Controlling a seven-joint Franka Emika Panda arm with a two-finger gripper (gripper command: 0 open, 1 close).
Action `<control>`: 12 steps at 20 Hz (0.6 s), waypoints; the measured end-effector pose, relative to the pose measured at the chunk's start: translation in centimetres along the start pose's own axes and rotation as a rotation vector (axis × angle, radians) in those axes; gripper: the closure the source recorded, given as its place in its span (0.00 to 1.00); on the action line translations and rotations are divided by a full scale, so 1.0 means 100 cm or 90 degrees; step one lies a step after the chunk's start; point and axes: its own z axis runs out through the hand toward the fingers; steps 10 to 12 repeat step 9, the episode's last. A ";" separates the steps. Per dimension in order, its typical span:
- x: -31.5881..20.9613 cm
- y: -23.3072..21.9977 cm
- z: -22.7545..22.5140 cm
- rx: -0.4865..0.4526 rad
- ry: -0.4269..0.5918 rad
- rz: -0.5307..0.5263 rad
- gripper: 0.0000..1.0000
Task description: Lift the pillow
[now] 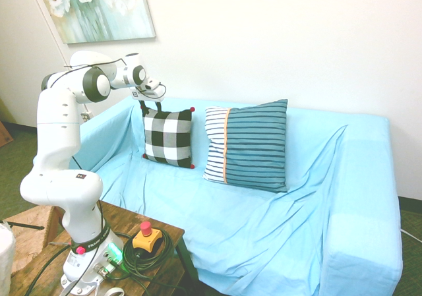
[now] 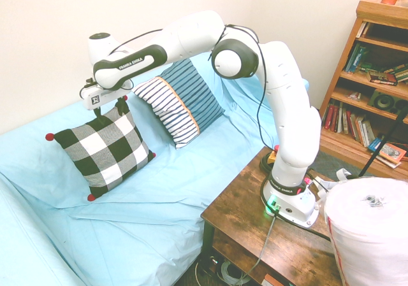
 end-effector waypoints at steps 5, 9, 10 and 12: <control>0.035 0.089 -0.004 -0.038 -0.024 -0.019 0.00; 0.043 0.155 -0.016 -0.040 -0.027 -0.030 0.00; 0.043 0.155 -0.016 -0.040 -0.027 -0.030 0.00; 0.043 0.155 -0.016 -0.040 -0.027 -0.030 0.00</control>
